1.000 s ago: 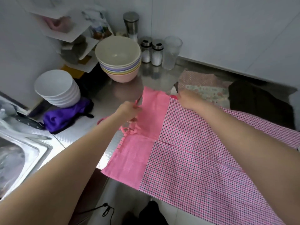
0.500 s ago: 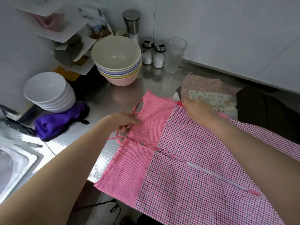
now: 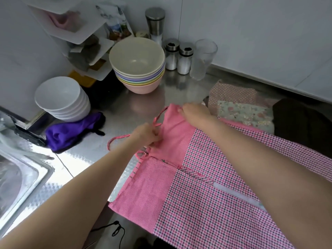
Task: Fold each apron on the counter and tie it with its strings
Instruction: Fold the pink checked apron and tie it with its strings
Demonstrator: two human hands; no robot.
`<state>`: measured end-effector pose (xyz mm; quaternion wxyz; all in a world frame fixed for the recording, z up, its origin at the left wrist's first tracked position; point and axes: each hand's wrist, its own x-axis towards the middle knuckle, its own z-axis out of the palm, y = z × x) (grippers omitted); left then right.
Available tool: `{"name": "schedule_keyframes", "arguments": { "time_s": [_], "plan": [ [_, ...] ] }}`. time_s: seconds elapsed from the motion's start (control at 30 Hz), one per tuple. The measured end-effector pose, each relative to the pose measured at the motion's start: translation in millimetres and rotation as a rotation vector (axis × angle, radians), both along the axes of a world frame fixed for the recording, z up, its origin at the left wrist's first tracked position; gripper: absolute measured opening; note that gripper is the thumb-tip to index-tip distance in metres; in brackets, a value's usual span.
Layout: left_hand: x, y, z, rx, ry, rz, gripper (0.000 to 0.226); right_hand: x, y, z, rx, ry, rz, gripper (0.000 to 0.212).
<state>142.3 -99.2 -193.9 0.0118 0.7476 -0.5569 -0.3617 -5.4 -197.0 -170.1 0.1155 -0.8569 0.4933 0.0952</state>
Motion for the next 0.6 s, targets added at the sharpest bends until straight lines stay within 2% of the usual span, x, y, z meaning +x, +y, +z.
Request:
{"name": "schedule_keyframes", "arguments": {
  "time_s": [0.17,0.3,0.37,0.43,0.53,0.6],
  "plan": [
    [-0.5,4.2,-1.9,0.042,-0.092,-0.047,0.017,-8.0,8.6,-15.4,-0.125,0.091,-0.020,0.033],
    [2.9,0.1,-1.7,0.112,-0.070,-0.041,0.016,-6.9,4.1,-23.4,-0.136,0.000,-0.048,0.033],
    [4.2,-2.4,-0.9,0.137,-0.061,-0.044,0.016,-4.6,-2.0,-23.0,-0.114,-0.116,0.058,0.044],
    [3.8,-3.5,-0.5,0.147,-0.067,-0.054,0.020,1.5,-8.6,-17.8,-0.022,-0.150,0.228,0.055],
    [0.5,-1.9,1.6,0.152,-0.089,-0.070,0.023,17.1,-18.6,-0.4,0.160,-0.041,0.345,0.022],
    [-1.0,-0.3,2.9,0.167,-0.082,-0.067,0.023,27.0,-24.1,11.2,0.250,0.060,0.354,0.017]
  ]
}}
